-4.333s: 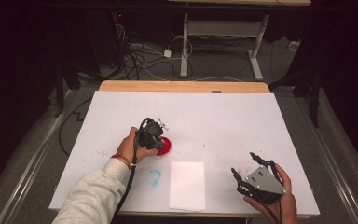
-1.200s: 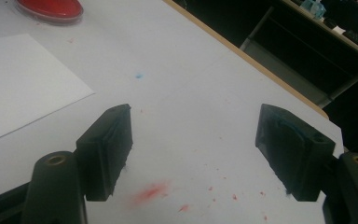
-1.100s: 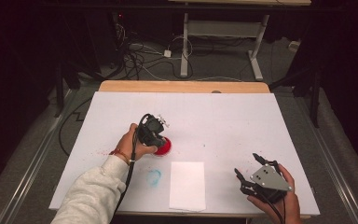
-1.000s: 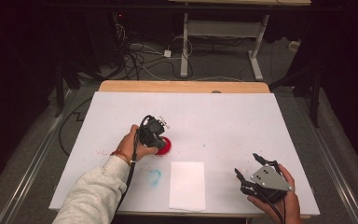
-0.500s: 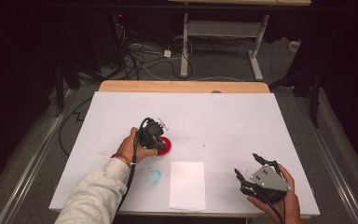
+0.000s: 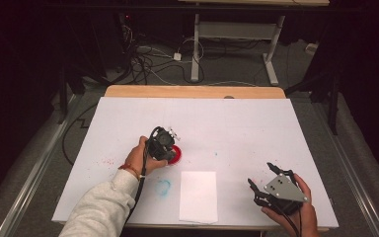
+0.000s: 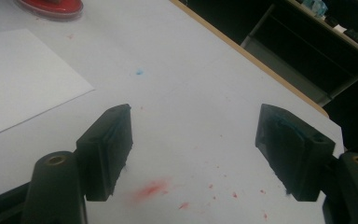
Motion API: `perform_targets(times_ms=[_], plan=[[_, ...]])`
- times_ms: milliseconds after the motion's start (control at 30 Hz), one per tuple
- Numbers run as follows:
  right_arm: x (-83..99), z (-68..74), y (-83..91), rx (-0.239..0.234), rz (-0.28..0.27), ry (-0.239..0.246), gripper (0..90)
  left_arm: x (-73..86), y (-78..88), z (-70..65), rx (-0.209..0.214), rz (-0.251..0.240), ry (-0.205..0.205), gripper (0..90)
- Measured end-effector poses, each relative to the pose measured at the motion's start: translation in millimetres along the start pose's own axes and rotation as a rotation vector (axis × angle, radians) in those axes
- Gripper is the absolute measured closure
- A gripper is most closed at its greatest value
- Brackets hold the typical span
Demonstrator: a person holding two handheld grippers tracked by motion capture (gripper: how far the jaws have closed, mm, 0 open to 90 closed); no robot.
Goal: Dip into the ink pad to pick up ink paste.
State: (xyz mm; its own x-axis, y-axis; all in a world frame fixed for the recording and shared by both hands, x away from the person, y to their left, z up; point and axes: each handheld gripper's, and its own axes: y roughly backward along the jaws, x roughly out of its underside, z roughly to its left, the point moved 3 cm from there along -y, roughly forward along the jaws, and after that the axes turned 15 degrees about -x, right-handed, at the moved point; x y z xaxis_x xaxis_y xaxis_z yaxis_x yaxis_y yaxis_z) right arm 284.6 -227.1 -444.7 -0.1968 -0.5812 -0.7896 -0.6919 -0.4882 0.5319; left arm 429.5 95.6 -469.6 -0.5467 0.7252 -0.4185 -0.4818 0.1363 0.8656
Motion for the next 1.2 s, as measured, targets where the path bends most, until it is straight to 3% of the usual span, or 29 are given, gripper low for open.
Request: perform_targets(times_ms=[433,667,967,1033,1100,1200], plan=[[-1.7,-3.1,-3.5,0.002,-0.005,-0.004,28.0,2.1,-2.1,4.1,0.034,-0.010,0.013,73.5],[-1.6,-6.3,-6.7,0.005,-0.002,-0.012,28.0,1.6,-2.8,2.7,0.025,-0.008,0.001,73.5],[-3.1,-4.9,-7.2,-0.010,-0.005,-0.012,28.0,2.5,-3.0,4.2,0.037,-0.011,0.015,73.5],[-3.5,-5.4,-7.0,-0.007,-0.009,-0.017,28.0,3.3,-1.9,5.5,0.041,-0.019,0.024,73.5],[-4.5,-5.1,-6.5,-0.008,-0.014,-0.013,28.0,4.9,0.8,6.9,0.014,-0.025,0.028,73.5],[-6.2,-4.7,-5.6,-0.009,-0.021,-0.014,27.9,8.3,9.9,12.9,0.035,-0.077,0.055,73.5]])
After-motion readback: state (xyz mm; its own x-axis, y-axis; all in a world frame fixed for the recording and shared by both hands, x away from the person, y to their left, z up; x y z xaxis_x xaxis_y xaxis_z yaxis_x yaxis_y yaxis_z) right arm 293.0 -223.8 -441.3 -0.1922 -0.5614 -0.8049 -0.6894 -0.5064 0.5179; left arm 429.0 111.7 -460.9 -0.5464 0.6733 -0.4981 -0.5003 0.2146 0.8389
